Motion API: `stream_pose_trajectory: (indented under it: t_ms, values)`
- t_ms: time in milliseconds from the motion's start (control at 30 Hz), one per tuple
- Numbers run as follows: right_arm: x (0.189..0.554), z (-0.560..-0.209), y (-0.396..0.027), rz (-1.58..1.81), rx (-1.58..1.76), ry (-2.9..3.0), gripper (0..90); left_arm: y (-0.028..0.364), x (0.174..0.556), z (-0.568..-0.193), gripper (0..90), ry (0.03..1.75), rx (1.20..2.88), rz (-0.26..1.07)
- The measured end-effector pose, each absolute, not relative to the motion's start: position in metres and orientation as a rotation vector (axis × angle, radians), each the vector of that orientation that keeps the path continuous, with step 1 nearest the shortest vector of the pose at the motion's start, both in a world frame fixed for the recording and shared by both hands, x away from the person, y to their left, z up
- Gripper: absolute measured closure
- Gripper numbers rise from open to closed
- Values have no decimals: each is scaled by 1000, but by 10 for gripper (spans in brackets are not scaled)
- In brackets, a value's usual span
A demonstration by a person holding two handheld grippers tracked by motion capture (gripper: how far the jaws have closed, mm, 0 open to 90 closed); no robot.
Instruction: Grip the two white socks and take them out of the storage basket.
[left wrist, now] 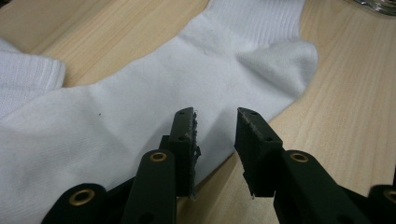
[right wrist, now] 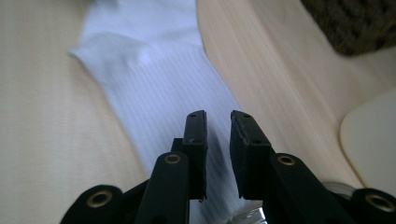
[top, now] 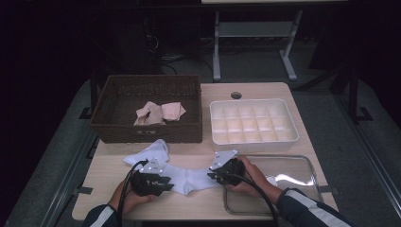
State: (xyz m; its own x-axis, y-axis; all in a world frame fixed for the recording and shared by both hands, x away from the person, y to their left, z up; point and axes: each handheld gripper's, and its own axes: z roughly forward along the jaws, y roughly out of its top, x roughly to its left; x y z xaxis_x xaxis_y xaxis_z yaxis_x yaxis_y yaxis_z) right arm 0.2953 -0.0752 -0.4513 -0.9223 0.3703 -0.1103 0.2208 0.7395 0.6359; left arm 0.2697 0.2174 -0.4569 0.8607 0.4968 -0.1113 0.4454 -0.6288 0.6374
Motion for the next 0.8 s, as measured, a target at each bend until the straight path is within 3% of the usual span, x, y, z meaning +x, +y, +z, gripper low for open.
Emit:
stream_pose_trajectory:
  t_ms: [233,400,533,633,800]
  values:
    - [310,-458,-72,861,525,2656,755,211,265,-457,688,622,2355,50]
    - [316,-459,-70,834,538,2605,700,202,258,-455,655,586,2356,27]
    - [314,-452,-72,898,537,2594,689,212,258,-441,578,621,2299,136]
    - [311,-449,-71,940,514,2595,695,223,261,-434,578,661,2248,182]
    - [303,-449,-62,1003,454,2653,683,246,279,-428,490,811,2197,371]
